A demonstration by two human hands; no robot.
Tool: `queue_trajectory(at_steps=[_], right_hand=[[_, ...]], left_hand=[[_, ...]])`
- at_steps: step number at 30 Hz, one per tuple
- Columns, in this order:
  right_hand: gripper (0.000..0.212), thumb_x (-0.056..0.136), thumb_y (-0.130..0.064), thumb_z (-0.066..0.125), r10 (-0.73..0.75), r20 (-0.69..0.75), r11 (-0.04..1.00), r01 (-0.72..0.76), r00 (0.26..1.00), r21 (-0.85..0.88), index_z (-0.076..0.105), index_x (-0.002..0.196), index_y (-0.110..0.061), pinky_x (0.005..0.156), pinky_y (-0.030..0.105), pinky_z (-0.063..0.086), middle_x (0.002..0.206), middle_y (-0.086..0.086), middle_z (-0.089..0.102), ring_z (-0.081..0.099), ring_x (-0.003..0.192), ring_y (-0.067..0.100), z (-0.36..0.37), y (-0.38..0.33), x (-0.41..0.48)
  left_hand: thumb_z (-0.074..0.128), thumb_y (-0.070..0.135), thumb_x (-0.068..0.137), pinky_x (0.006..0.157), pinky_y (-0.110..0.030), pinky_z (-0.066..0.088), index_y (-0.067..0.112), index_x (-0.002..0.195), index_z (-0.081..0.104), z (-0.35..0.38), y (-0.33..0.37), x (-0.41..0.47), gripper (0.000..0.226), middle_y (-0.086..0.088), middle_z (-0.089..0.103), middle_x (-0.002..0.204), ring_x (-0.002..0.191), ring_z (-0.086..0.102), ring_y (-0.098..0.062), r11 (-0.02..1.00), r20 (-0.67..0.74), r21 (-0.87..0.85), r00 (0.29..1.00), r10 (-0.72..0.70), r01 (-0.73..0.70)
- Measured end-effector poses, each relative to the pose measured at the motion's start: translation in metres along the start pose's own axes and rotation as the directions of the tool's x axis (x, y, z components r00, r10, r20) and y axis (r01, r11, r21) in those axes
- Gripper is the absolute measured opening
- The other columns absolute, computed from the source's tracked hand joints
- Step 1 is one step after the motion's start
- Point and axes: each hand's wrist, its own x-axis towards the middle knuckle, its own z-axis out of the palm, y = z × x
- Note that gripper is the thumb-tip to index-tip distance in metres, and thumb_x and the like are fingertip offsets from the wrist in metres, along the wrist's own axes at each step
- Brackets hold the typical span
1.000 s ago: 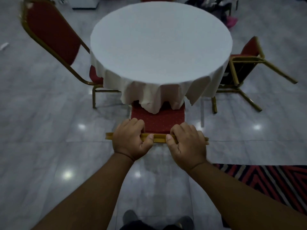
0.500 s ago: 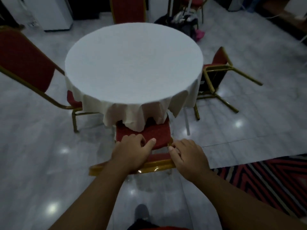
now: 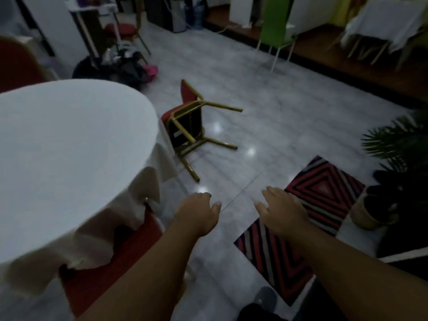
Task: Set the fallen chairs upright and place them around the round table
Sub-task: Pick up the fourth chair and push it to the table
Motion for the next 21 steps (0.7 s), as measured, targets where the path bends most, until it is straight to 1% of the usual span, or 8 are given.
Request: queue_trajectory(at_steps=[2, 5, 9, 11, 13, 15, 18, 21], right_hand=[[0.062, 0.104, -0.049, 0.029, 0.033, -0.001, 0.999, -0.033, 0.999, 0.007, 0.028, 0.156, -0.016, 0.123, 0.038, 0.011, 0.166, 0.002, 0.022, 0.018, 0.152, 0.016, -0.018, 0.034, 0.022], [0.063, 0.103, -0.049, 0.029, 0.063, -0.029, 0.998, -0.062, 0.998, 0.024, 0.026, 0.157, -0.016, 0.123, 0.039, 0.009, 0.166, 0.002, 0.019, 0.014, 0.153, 0.016, -0.043, 0.086, 0.059], [0.067, 0.099, -0.054, 0.021, 0.077, -0.006, 0.997, -0.077, 0.997, 0.010, 0.034, 0.152, -0.015, 0.122, 0.042, 0.014, 0.162, 0.000, 0.029, 0.022, 0.151, 0.019, -0.068, 0.153, 0.108], [0.063, 0.103, -0.049, 0.025, 0.101, 0.030, 0.994, -0.101, 0.994, -0.032, 0.026, 0.156, -0.016, 0.123, 0.041, 0.010, 0.166, 0.000, 0.020, 0.014, 0.153, 0.017, -0.080, 0.180, 0.142], [0.061, 0.104, -0.042, 0.027, 0.100, 0.066, 0.993, -0.095, 0.993, -0.072, 0.021, 0.158, -0.015, 0.123, 0.040, 0.008, 0.168, 0.000, 0.014, 0.009, 0.154, 0.016, -0.092, 0.196, 0.178], [0.062, 0.103, -0.040, 0.027, 0.075, 0.081, 0.994, -0.068, 0.994, -0.081, 0.018, 0.158, -0.014, 0.125, 0.040, 0.008, 0.168, 0.001, 0.010, 0.006, 0.154, 0.017, -0.100, 0.203, 0.220], [0.063, 0.104, -0.043, 0.027, 0.058, 0.086, 0.997, -0.053, 0.995, -0.062, 0.018, 0.159, -0.014, 0.125, 0.041, 0.006, 0.168, 0.002, 0.010, 0.004, 0.155, 0.018, -0.118, 0.208, 0.287], [0.063, 0.104, -0.046, 0.027, 0.085, 0.062, 0.994, -0.080, 0.994, -0.075, 0.016, 0.159, -0.015, 0.125, 0.040, 0.002, 0.169, 0.002, 0.008, 0.002, 0.155, 0.017, -0.139, 0.216, 0.350]], left_hand=[[0.036, 0.051, 0.104, 0.114, -0.041, 0.036, 0.011, 0.149, 0.044, -0.003, 0.033, 0.036, 0.060, -0.013, 0.049, 0.151, 0.139, 0.046, -0.029, 0.999, 0.024, 0.029, 0.999, 0.027, -0.028], [0.036, 0.049, 0.105, 0.113, -0.041, 0.036, 0.009, 0.148, 0.045, -0.008, 0.082, 0.090, 0.059, -0.015, 0.049, 0.150, 0.138, 0.045, -0.030, 0.996, 0.030, 0.078, 0.999, 0.045, -0.047], [0.037, 0.049, 0.104, 0.117, -0.041, 0.035, 0.009, 0.150, 0.042, -0.016, 0.144, 0.157, 0.061, -0.015, 0.048, 0.152, 0.141, 0.043, -0.030, 0.998, 0.014, 0.049, 0.999, 0.047, -0.048], [0.036, 0.050, 0.104, 0.118, -0.041, 0.034, 0.010, 0.152, 0.040, -0.019, 0.169, 0.190, 0.062, -0.014, 0.046, 0.153, 0.142, 0.042, -0.029, 0.998, 0.020, 0.038, 0.999, 0.046, -0.046], [0.036, 0.050, 0.104, 0.118, -0.041, 0.033, 0.010, 0.151, 0.041, -0.024, 0.186, 0.221, 0.062, -0.013, 0.046, 0.153, 0.142, 0.041, -0.029, 0.996, 0.034, 0.059, 0.998, 0.059, -0.061], [0.037, 0.050, 0.104, 0.118, -0.041, 0.032, 0.010, 0.150, 0.042, -0.028, 0.194, 0.260, 0.061, -0.013, 0.046, 0.154, 0.143, 0.040, -0.028, 0.994, 0.042, 0.080, 0.996, 0.073, -0.076], [0.035, 0.051, 0.105, 0.119, -0.041, 0.030, 0.009, 0.152, 0.039, -0.039, 0.199, 0.334, 0.063, -0.014, 0.043, 0.156, 0.145, 0.038, -0.029, 0.993, 0.063, 0.102, 0.997, 0.054, -0.060], [0.035, 0.051, 0.105, 0.117, -0.042, 0.033, 0.008, 0.151, 0.041, -0.049, 0.204, 0.415, 0.064, -0.015, 0.045, 0.155, 0.143, 0.040, -0.031, 0.993, 0.065, 0.112, 0.997, 0.038, -0.045]])
